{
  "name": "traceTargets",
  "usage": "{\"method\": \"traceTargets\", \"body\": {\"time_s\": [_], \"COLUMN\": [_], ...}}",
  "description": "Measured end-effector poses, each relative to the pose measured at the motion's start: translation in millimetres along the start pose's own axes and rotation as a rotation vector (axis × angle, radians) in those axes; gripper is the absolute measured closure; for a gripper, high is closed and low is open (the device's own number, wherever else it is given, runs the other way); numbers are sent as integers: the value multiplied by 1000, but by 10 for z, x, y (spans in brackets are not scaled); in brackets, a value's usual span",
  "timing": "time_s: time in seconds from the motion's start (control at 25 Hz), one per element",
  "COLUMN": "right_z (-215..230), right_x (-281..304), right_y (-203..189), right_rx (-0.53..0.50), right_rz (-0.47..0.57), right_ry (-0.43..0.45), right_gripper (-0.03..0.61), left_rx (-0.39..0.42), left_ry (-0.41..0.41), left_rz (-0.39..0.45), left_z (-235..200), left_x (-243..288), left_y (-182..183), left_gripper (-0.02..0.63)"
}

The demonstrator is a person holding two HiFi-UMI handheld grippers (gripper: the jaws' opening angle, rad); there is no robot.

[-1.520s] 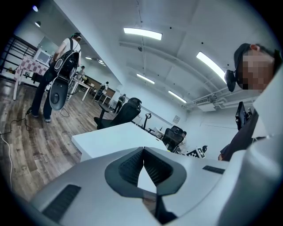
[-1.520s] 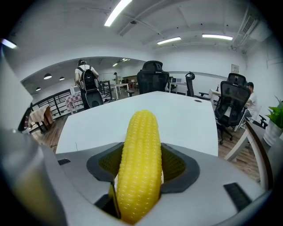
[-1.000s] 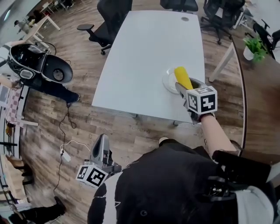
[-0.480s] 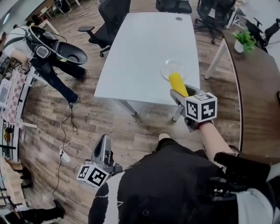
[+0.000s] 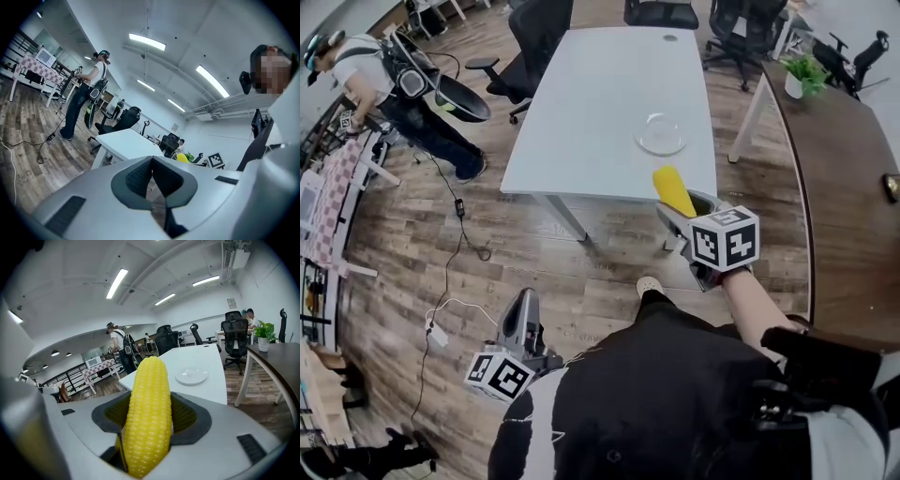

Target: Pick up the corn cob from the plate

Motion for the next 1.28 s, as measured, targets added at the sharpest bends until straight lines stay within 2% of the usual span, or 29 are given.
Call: {"method": "traceTargets", "body": {"time_s": [0.28,0.72,1.0,1.28], "right_z": [-253,-522,-329,-47], "right_x": [-453,-930,-1120,-1201], "right_y": [-183,-278,-114,18], "right_rx": [23,165,209,178], "right_rz": [-7,7,45,22], "right_ry": [19,64,51,59], "right_gripper": [327,325,327,327], "left_rx": [4,2,1,-11], "left_ry": [-19,-56,-81,-50], "left_rz": [4,-47,-61,-47], "left_z": [82,222,464,645], "left_x": [-351,-595,-496,-322], "left_y": [-24,-128,-230,-283], "left_gripper": [601,601,601,601]}}
Point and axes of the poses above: the fingertips, and each gripper's own axes: x forward along the fingers, z to its right, y out of its top, the point moved 4 cm from there along -x, backward along the fingers, and after that the axes turned 14 degrees about z, right-handed, at the moved point
